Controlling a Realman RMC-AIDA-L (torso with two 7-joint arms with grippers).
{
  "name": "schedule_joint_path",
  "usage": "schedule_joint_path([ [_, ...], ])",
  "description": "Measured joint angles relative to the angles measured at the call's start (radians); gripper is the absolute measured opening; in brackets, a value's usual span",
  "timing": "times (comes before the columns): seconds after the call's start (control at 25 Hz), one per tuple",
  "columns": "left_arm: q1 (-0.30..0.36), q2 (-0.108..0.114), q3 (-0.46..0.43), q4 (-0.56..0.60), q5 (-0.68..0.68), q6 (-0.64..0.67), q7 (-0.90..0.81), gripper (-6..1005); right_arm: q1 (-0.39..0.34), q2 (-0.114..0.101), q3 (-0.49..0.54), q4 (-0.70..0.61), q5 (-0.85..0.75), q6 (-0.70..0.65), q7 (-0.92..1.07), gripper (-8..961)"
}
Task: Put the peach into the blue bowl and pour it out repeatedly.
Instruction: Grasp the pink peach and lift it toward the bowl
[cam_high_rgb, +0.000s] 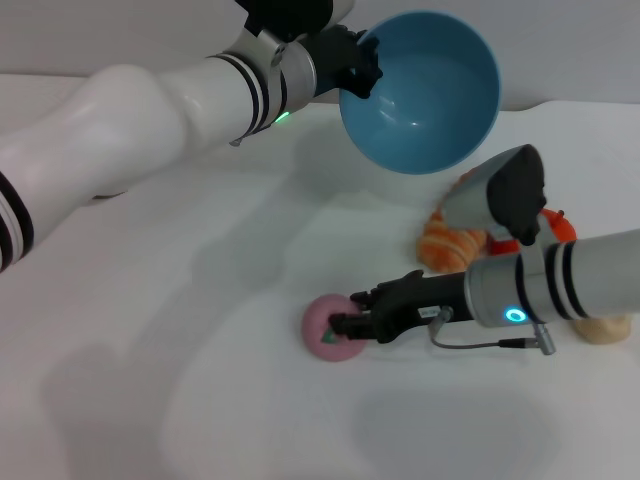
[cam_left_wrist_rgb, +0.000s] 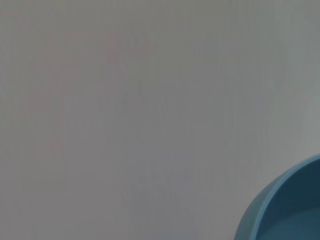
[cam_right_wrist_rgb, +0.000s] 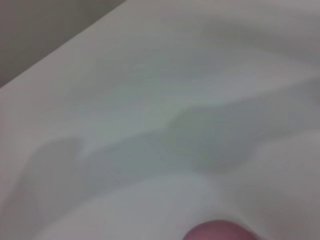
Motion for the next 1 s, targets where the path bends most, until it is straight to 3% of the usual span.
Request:
schedule_joint_path([
  [0.16, 0.0, 0.0, 0.003, 0.0, 0.0, 0.0, -0.001, 0, 0.001, 0.0, -0.056, -0.005, 0.042, 0.013, 0.007, 474],
  [0.6, 0.001, 0.001, 0.005, -0.008, 0.0, 0.004, -0.002, -1, -0.023, 0.0, -0.067, -0.054, 0.04, 0.014, 0.003, 288],
  [0.76, 0.009, 0.002, 0.004, -0.009, 0.0, 0.01, -0.002, -1, -0.033, -0.001, -0.066, -0.073, 0.042, 0.016, 0.002, 165],
  [0.84, 0.011, 0.004, 0.002, -0.009, 0.0, 0.025, -0.017, -1, -0.045, -0.005, -0.061, -0.092, 0.042, 0.017, 0.002, 103],
  [1.0, 0.005, 0.013, -0.054, -0.026, 0.014, 0.136, -0.052, -1, -0.077, -0.026, -0.032, -0.16, 0.029, 0.006, 0.002, 78],
])
